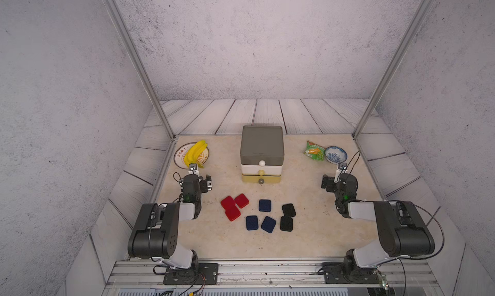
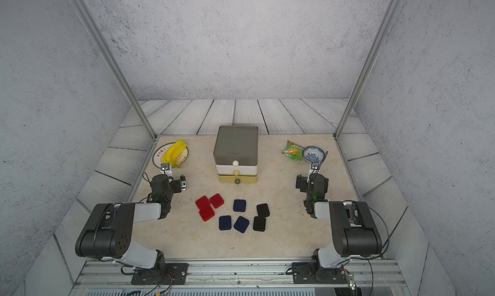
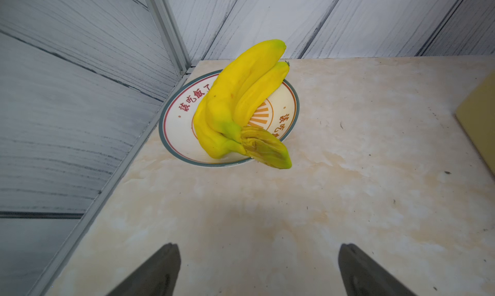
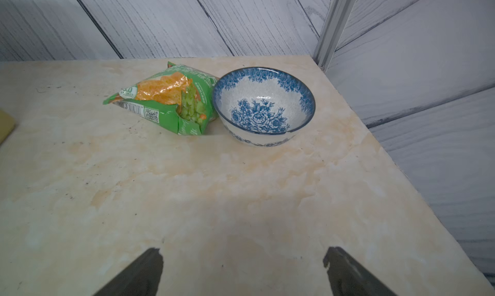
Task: Place the brooch boxes into the drawer by color
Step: Open the drawer in the storage box.
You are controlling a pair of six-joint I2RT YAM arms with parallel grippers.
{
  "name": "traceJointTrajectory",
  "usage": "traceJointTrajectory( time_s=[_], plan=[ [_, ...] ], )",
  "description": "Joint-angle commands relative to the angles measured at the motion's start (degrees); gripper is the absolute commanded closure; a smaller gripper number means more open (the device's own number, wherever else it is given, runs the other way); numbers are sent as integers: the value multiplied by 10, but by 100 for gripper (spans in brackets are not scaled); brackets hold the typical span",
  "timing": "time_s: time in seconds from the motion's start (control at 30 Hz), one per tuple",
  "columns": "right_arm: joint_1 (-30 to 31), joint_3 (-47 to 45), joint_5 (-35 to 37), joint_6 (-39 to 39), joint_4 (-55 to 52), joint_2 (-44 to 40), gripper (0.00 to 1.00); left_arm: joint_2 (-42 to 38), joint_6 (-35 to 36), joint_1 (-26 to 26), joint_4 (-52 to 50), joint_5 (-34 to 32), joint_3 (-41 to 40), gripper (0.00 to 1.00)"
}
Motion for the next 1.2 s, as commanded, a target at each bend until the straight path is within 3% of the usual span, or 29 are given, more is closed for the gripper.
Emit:
traceJointTrajectory(
  time_s=[0.0, 0.67, 0.7, 0.77, 0.87, 0.97, 1.07, 1.17],
  plan=[
    [-1, 9, 1, 0, 3, 4, 0, 2, 15, 4, 3, 26, 8, 2],
    [-2, 8, 0, 0, 6, 2, 0, -1, 7, 17, -1, 43, 18, 1],
    [-1, 6, 2, 1, 11, 0, 0, -12, 8, 17, -29, 39, 31, 1],
    [-1, 15, 24, 6, -1, -15, 0, -54, 10, 8, -185, 15, 94, 2],
    [0, 81, 58, 27, -177, -76, 0, -96, -65, -2, -286, -36, 150, 2],
    [0, 103, 29, 41, -231, -135, 0, -127, -98, -5, -312, 19, 186, 1],
    [1, 171, -13, 83, -359, -170, 0, -147, -141, -13, -407, 74, 253, 0],
    [13, 219, -33, 114, -448, -179, 0, -164, -137, -40, -470, 104, 299, 0]
  ],
)
